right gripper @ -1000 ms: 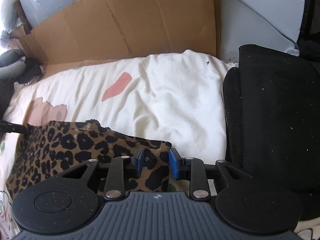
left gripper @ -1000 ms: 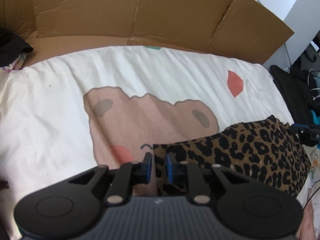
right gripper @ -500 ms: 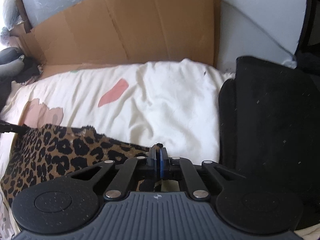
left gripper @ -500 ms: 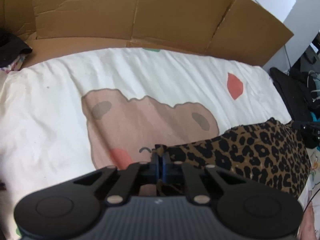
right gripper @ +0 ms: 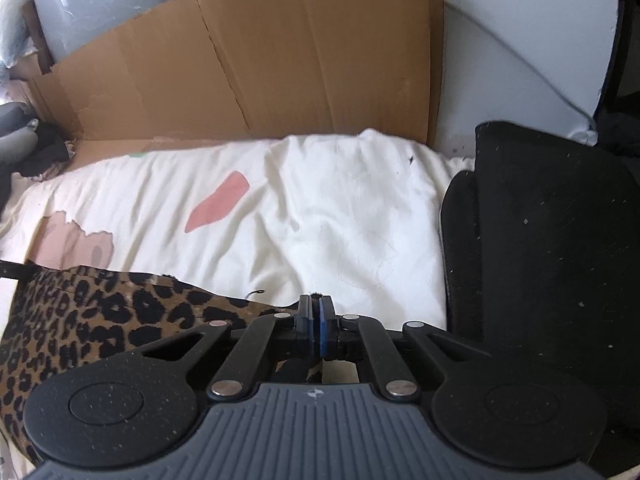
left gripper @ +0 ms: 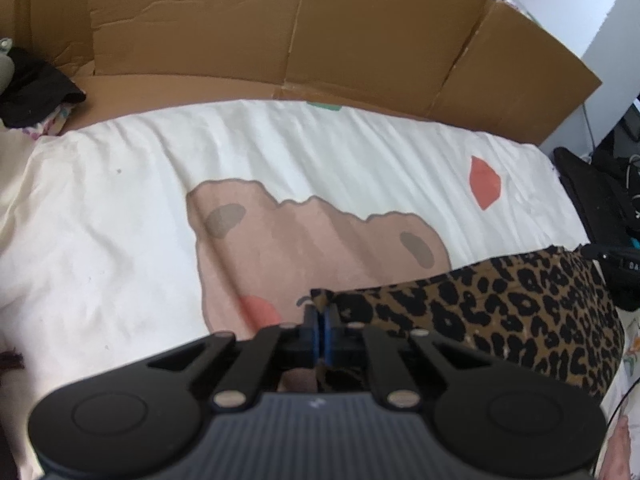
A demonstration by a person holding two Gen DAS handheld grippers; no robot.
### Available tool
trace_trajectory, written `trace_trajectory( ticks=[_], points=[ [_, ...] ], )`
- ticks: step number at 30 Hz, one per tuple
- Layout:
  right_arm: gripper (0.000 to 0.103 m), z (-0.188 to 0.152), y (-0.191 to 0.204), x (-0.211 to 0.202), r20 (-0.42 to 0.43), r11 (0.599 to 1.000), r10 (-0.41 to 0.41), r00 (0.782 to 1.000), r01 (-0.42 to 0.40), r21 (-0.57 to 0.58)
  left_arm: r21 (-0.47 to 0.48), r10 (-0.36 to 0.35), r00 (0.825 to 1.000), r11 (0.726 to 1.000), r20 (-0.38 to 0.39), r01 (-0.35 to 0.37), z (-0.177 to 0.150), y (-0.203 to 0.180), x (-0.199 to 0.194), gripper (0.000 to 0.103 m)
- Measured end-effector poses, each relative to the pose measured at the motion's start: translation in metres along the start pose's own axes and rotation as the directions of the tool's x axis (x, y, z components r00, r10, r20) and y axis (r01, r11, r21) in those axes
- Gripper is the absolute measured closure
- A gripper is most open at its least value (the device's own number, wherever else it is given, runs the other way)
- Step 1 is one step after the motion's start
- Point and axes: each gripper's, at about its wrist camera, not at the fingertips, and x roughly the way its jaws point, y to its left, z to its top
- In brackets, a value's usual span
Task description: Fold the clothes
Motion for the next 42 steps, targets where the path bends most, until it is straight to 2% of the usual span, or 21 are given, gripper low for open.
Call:
trace_trajectory(
  ticks=[6,8,12,15,17,20,23,24,25,31,37,42],
  points=[
    [0.103,-0.005,-0.016,0.016,-0.043,0.997,-0.066,0.997,0.068,0.040,0.021,0.023,0.999,1.000,-0.023,-0.022,0.002,-0.002,0.011,0.098],
    [0.103,-0.004,-0.019,0.007,-0.024,0.996,-0.074,0.997,0.075,0.047,0.027,0.037,0.999,0.999,-0.021,-0.037,0.005,-0.002,0.007,0.091],
    [0.103,-0.001,-0.016,-0.014,0.017,0.998,-0.055,0.998,0.055,0.038,0.049,0.070,0.997,0.996,0.022,-0.071,0.010,-0.004,-0.010,0.091],
    [0.102,0.000,-0.009,-0.026,0.032,0.999,-0.015,0.999,0.013,0.048,0.058,0.050,0.998,0.997,0.045,-0.052,0.015,-0.013,-0.020,0.085],
    [0.102,-0.001,-0.001,-0.031,0.039,0.999,0.008,0.999,-0.009,0.034,0.073,0.034,0.998,0.997,0.050,-0.038,0.017,-0.023,-0.023,0.067],
    [0.097,-0.004,0.017,-0.039,0.044,0.999,0.039,0.998,-0.039,0.001,0.120,-0.008,0.999,0.993,0.048,0.002,0.018,-0.044,-0.026,0.064],
    [0.078,-0.010,0.035,-0.047,0.045,0.997,0.073,0.996,-0.071,-0.039,0.182,-0.057,0.997,0.982,0.048,0.047,0.016,-0.067,-0.030,0.064],
    [0.067,-0.012,0.041,-0.049,0.045,0.995,0.084,0.995,-0.082,-0.052,0.200,-0.075,0.996,0.978,0.046,0.064,0.015,-0.074,-0.031,0.064],
    [0.065,-0.015,0.047,-0.052,0.044,0.994,0.096,0.994,-0.093,-0.066,0.216,-0.090,0.995,0.973,0.043,0.079,0.014,-0.081,-0.032,0.064],
    [0.065,-0.030,0.070,-0.063,0.029,0.984,0.153,0.988,-0.149,-0.098,0.300,-0.149,0.989,0.944,0.010,0.139,-0.001,-0.116,-0.031,0.061],
    [0.065,-0.040,0.084,-0.057,0.009,0.978,0.150,0.989,-0.147,-0.148,0.351,-0.174,0.984,0.920,-0.034,0.174,-0.018,-0.138,-0.023,0.059],
    [0.065,-0.036,0.092,-0.038,0.005,0.972,0.139,0.990,-0.136,-0.190,0.361,-0.181,0.982,0.914,-0.048,0.186,-0.023,-0.146,-0.018,0.058]
  ],
)
